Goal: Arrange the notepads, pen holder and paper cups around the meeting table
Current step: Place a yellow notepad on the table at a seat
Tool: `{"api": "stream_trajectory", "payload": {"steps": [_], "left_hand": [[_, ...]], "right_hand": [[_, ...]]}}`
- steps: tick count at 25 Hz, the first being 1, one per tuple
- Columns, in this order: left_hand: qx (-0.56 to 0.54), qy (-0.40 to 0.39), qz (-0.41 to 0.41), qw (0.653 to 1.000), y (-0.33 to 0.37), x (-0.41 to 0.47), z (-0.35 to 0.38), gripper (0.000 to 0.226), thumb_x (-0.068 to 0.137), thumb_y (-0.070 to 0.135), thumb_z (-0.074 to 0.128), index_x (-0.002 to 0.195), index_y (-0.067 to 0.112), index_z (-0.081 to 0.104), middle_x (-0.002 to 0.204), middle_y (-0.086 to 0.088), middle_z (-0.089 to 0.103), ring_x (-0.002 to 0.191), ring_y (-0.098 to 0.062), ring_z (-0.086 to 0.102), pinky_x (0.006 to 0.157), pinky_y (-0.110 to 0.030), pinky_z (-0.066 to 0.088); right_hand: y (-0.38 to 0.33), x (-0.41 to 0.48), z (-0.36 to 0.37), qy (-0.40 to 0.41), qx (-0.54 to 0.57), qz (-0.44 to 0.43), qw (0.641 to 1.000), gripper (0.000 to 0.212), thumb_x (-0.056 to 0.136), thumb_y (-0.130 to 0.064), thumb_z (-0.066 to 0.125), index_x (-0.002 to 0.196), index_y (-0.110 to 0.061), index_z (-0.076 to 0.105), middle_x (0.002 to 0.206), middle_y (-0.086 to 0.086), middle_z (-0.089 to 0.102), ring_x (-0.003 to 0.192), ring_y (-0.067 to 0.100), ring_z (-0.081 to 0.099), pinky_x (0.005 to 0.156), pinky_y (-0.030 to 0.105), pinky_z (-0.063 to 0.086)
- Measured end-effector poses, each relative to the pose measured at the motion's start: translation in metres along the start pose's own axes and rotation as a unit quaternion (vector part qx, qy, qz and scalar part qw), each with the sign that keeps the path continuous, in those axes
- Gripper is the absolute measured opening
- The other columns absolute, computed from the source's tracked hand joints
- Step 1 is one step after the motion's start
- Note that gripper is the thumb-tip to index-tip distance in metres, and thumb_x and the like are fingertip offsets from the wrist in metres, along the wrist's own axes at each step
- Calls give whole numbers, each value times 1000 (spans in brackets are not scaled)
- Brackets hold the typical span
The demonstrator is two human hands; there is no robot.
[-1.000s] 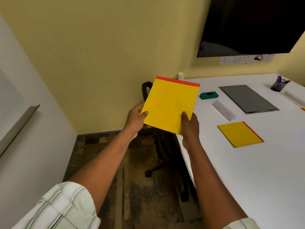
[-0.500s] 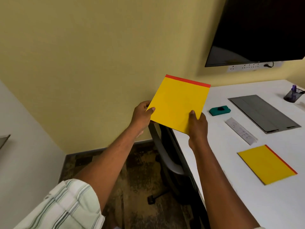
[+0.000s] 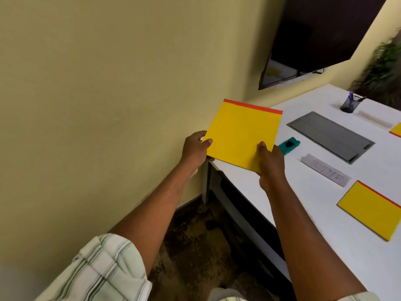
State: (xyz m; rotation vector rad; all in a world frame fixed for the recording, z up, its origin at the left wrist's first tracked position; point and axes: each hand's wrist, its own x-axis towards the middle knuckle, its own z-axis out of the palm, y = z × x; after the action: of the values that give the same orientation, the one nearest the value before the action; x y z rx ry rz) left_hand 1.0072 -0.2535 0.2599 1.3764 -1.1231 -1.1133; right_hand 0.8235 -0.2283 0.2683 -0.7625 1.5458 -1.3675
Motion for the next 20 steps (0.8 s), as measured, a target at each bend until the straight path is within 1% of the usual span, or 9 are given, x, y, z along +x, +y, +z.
{"api": "stream_trajectory", "payload": {"steps": [2,5,6,8,10,12,14,16,20], "left_hand": [[-5,-24,-12,1000,-3,27,-4,40,93,8,54,133,6,51,137,-17,48,83,-20,62,46,-25,55],[-11,-45,-30,998,-6,67,-1,39,95,5,51,134,5,50,138,-13,47,73,-11,58,46,-23,56],[-7,-56,-30,998,-7,82,3,38,95,4,49,133,5,51,137,-14,48,73,-14,58,47,-24,56],[13,-85,-29,996,-11,114,13,35,96,3,47,131,5,53,130,-11,52,81,-19,58,53,-27,58],[20,-114,-44,992,-19,147,28,35,97,3,45,131,6,53,118,-7,53,84,-19,56,55,-26,56],[12,-124,-68,990,-28,172,42,36,97,4,46,131,9,53,114,-4,54,84,-21,57,53,-24,57],[-3,-124,-101,987,-41,199,60,36,96,7,48,131,13,54,115,-6,58,89,-24,56,67,-36,60],[-37,-119,-146,981,-51,221,77,34,96,9,48,128,17,58,119,-9,61,95,-27,57,87,-51,55],[-86,-135,-189,969,-54,260,108,31,98,8,45,123,18,60,122,-9,58,107,-32,58,86,-47,54]], "right_hand": [[-1,17,16,24,-15,13,1000,33,99,-34,47,124,-12,50,120,8,56,106,27,54,96,45,48],[4,52,27,65,-16,41,997,23,99,-30,49,92,-9,51,94,11,55,91,24,47,85,42,45],[9,65,29,83,-9,52,995,26,98,-29,50,93,-3,54,87,14,53,85,24,45,81,41,43],[19,93,34,111,-6,75,991,40,98,-26,52,113,10,52,78,15,49,79,25,44,80,40,43],[26,120,39,128,-15,93,987,36,98,-25,51,109,9,55,92,28,54,83,27,44,79,40,42],[29,136,42,145,-24,99,984,35,98,-25,50,106,9,57,98,30,52,87,29,46,77,38,41],[29,155,43,165,-28,98,981,32,99,-25,49,106,5,56,109,30,54,94,35,52,87,46,47],[30,173,41,172,-36,97,980,21,100,-25,46,102,-6,54,121,27,54,100,37,53,95,53,46],[35,203,38,139,-45,105,984,31,102,-24,42,128,-7,47,125,18,52,103,31,53,86,45,49]]}}
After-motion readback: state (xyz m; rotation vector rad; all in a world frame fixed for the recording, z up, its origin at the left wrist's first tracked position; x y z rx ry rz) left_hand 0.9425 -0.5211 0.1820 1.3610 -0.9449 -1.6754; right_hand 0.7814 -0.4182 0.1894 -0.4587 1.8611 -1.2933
